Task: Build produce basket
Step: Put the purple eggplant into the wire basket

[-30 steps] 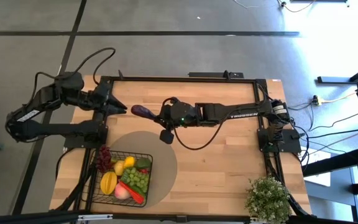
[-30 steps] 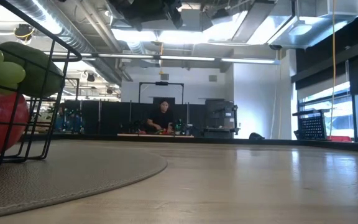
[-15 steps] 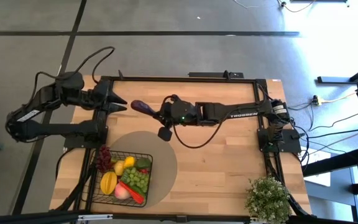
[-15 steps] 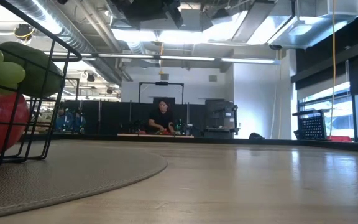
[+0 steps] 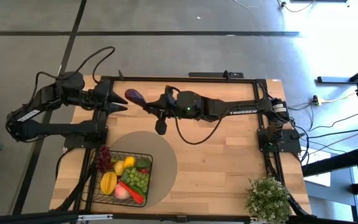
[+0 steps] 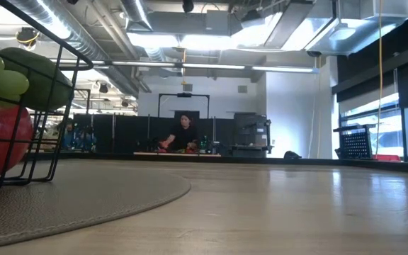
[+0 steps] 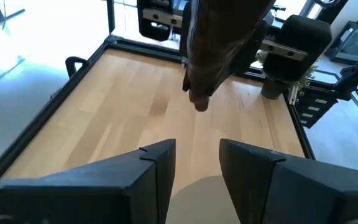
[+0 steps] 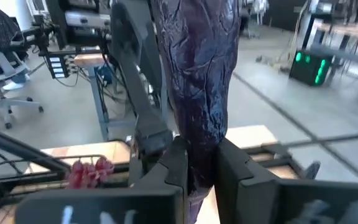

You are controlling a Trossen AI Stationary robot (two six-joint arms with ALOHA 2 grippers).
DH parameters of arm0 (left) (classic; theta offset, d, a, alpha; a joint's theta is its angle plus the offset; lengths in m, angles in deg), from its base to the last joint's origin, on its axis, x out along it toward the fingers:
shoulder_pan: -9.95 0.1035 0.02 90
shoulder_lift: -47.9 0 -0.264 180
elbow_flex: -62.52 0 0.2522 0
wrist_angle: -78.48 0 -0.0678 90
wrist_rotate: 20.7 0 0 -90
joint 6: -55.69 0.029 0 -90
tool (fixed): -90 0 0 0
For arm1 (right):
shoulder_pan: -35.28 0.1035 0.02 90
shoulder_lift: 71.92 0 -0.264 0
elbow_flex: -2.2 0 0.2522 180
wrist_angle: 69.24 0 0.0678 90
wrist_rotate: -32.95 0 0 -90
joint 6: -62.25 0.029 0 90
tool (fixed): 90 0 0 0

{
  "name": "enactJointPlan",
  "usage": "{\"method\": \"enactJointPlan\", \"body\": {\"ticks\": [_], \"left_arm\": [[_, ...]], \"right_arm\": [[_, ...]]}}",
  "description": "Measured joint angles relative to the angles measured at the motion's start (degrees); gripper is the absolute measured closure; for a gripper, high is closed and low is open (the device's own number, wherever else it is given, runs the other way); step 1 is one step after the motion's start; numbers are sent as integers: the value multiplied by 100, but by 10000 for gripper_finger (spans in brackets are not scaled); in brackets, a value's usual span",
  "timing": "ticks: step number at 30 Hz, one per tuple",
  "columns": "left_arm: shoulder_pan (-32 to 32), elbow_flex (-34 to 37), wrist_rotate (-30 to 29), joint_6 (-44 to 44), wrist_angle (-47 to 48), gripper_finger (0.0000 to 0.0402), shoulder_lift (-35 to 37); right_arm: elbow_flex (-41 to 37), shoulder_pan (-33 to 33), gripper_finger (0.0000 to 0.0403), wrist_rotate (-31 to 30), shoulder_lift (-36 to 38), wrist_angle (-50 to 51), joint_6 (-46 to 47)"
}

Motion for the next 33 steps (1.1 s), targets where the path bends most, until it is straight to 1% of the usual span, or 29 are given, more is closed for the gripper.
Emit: {"method": "enactJointPlan", "body": {"ticks": [6, 13, 16, 22, 25, 33], "left_arm": [[-2, 0, 7, 101, -498, 288, -140], [0, 0, 78, 96, -1231, 289, -432], [-2, 0, 191, 94, -1321, 288, -574], [0, 0, 203, 153, -1522, 288, -741], [0, 0, 205, 291, -1555, 289, -755], [0, 0, 208, 233, -1803, 289, -784]], "right_arm": [[0, -84, 372, 256, 0, -440, -250], [0, -157, 372, 354, 0, -558, -344], [0, -181, 372, 358, 2, -554, -407], [0, -210, 372, 367, 2, -548, -420], [0, -210, 372, 367, 2, -549, -440], [9, -232, 372, 364, 11, -553, -440]]}}
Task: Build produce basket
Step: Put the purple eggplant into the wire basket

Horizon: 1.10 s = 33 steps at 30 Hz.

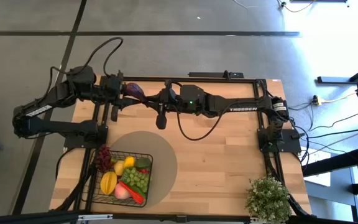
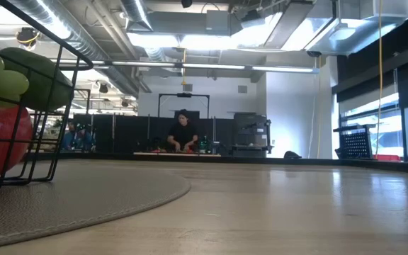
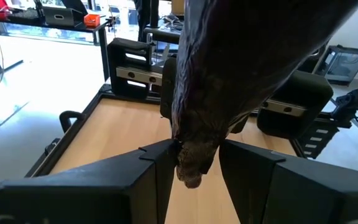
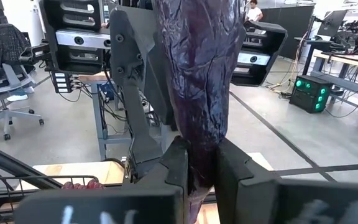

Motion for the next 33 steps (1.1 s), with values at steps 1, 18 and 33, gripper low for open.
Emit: {"method": "enactJointPlan", "body": {"ticks": [1, 18, 33], "left_arm": [[0, 0, 0, -18, -1, 289, 0], [0, 0, -78, -23, -214, 324, -140], [-2, 0, -198, -186, -70, 374, -125]], "right_arm": [[0, -2, 372, -1, 0, 0, 0], [0, -11, 374, -20, 11, 46, -104], [-2, -11, 332, -84, -9, 101, 46]]}}
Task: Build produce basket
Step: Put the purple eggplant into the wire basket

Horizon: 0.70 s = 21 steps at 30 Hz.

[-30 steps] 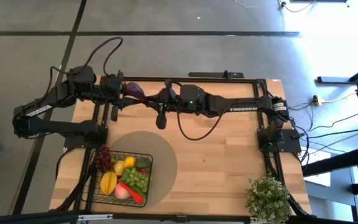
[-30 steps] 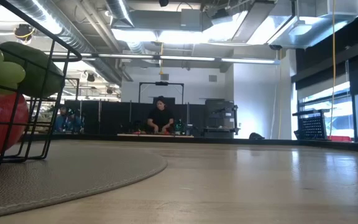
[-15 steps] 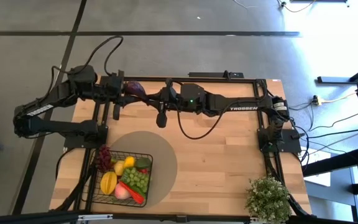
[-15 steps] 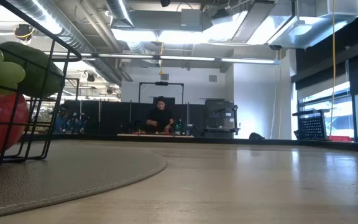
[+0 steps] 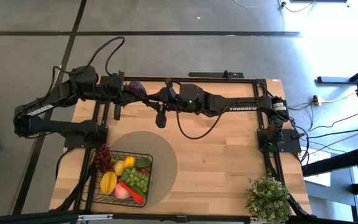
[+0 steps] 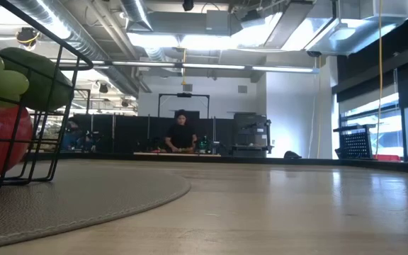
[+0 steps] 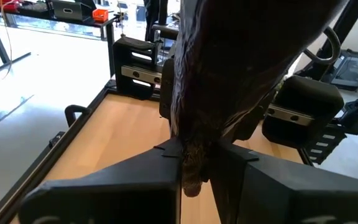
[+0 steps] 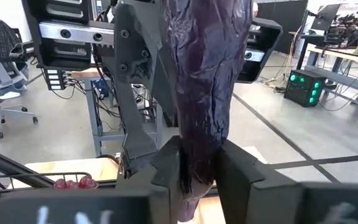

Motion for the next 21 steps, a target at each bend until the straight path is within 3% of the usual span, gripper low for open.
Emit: {"method": "enactJointPlan", "body": {"ticks": [9, 15, 21], "left_arm": [[0, 0, -42, -11, 258, 378, 165], [0, -2, -32, 38, 1120, 395, 398], [0, -2, 626, -189, 2089, 394, 735]], "right_arm": [[-9, 0, 273, 0, -13, -4, -53], [-9, 0, 242, -13, 45, 251, -164], [-9, 0, 237, -22, 286, 681, -166]]}}
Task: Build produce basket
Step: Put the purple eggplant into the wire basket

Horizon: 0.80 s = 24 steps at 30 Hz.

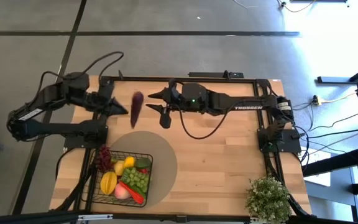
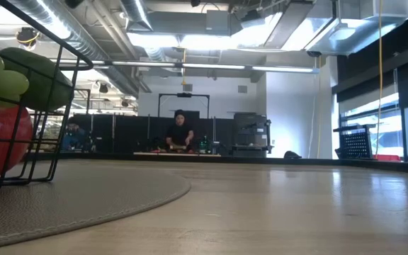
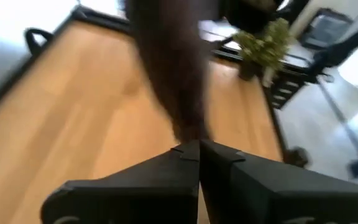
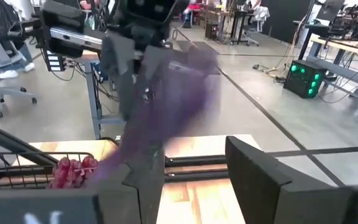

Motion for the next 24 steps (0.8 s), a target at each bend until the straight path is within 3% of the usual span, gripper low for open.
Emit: {"method": "enactJointPlan", "body": {"ticks": [6, 24], "left_arm": [[-79, 0, 560, -345, 556, 396, 177], [-363, 0, 561, -1030, 698, 393, 151]], "right_arm": [[0, 0, 240, 0, 144, 139, -9], [2, -10, 240, -3, 160, 646, -14]]}}
